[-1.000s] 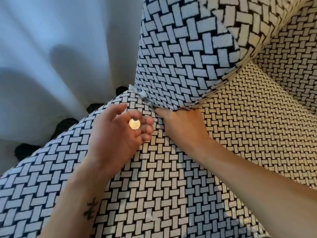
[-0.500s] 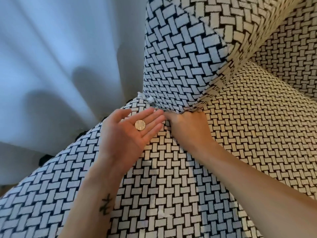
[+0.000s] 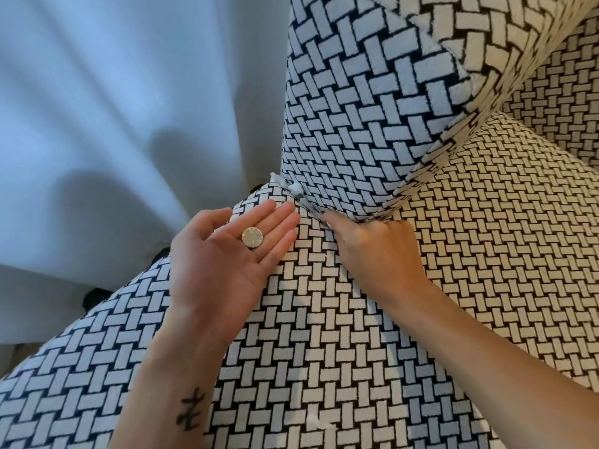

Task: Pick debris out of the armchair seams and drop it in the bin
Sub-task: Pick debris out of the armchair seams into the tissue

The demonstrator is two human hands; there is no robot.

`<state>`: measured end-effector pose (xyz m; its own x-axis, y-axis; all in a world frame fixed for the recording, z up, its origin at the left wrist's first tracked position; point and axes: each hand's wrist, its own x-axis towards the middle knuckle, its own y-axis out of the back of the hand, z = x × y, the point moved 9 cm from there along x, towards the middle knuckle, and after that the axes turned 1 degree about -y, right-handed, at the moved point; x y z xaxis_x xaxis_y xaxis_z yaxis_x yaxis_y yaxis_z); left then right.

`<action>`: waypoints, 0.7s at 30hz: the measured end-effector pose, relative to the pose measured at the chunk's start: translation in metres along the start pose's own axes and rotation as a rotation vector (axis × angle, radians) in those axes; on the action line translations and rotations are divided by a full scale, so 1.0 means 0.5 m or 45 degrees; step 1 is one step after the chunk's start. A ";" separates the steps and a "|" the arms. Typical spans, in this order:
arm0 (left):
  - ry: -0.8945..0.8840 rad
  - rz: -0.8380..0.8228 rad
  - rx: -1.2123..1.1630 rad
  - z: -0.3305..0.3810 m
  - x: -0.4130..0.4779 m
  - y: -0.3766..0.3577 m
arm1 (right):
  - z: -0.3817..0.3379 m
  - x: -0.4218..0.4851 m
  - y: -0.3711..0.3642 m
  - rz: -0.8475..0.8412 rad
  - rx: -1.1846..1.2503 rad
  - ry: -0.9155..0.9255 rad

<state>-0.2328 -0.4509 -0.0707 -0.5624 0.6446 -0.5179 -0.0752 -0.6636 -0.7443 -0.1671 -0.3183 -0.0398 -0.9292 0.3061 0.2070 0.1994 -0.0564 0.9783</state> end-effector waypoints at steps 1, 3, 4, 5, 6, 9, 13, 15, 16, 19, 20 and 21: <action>0.001 -0.008 -0.022 -0.001 0.000 0.000 | -0.002 -0.001 0.001 -0.013 0.001 0.005; 0.007 -0.031 -0.068 -0.005 0.000 -0.002 | -0.002 -0.001 -0.001 -0.050 -0.057 -0.023; 0.007 -0.041 -0.083 -0.007 0.000 -0.003 | -0.001 0.000 0.000 -0.059 -0.113 -0.046; 0.005 -0.050 -0.096 -0.008 -0.001 -0.003 | -0.001 0.002 0.003 -0.076 -0.181 -0.059; 0.004 -0.060 -0.108 -0.009 -0.002 -0.004 | -0.004 0.004 0.004 -0.123 -0.255 -0.054; 0.003 -0.070 -0.127 -0.011 -0.004 -0.005 | -0.019 0.008 -0.005 -0.271 -0.294 0.047; -0.002 -0.058 -0.113 -0.010 0.001 -0.001 | -0.027 0.015 0.000 -0.194 -0.386 -0.006; -0.007 -0.053 -0.115 -0.010 0.002 0.003 | -0.022 0.015 -0.009 -0.155 -0.404 -0.060; -0.009 -0.053 -0.121 -0.010 0.002 0.004 | -0.019 0.013 -0.014 -0.140 -0.405 -0.081; -0.019 -0.047 -0.131 -0.009 0.004 0.011 | -0.013 0.014 -0.013 -0.089 -0.382 -0.103; -0.023 -0.043 -0.123 -0.010 0.006 0.012 | -0.013 0.014 -0.012 -0.081 -0.378 -0.099; -0.027 -0.039 -0.115 -0.010 0.007 0.013 | -0.014 0.014 -0.013 -0.093 -0.371 -0.092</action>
<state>-0.2315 -0.4511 -0.0795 -0.5780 0.6555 -0.4860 -0.0189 -0.6062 -0.7951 -0.1769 -0.3226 -0.0447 -0.9113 0.3852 0.1451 0.0257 -0.2987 0.9540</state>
